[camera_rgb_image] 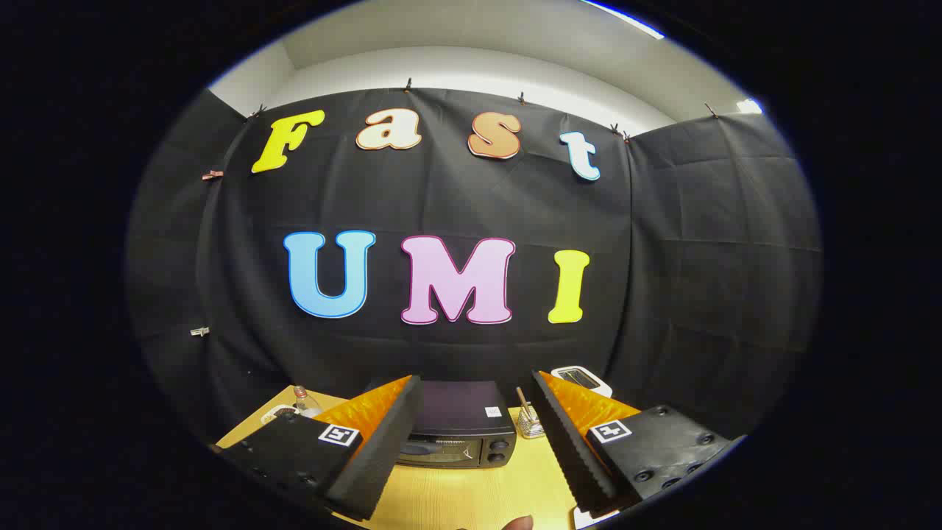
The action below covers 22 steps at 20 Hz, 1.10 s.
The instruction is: Open the toaster oven, put the food inside, and close the toaster oven door.
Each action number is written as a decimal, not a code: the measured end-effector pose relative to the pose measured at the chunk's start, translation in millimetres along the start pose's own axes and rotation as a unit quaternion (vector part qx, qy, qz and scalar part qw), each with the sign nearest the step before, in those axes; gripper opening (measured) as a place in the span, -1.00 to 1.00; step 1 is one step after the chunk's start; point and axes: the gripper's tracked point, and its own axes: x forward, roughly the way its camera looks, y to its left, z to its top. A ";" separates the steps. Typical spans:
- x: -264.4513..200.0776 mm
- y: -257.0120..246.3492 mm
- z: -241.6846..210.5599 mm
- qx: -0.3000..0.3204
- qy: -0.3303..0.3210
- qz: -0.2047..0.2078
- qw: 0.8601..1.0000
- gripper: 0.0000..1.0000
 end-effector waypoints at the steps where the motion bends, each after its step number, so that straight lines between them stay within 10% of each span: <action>1: -0.8 0.7 0.2 -0.001 -0.001 0.000 1.000 0.95; 22: 12.8 13.8 -11.2 0.010 0.005 0.015 1.000 0.95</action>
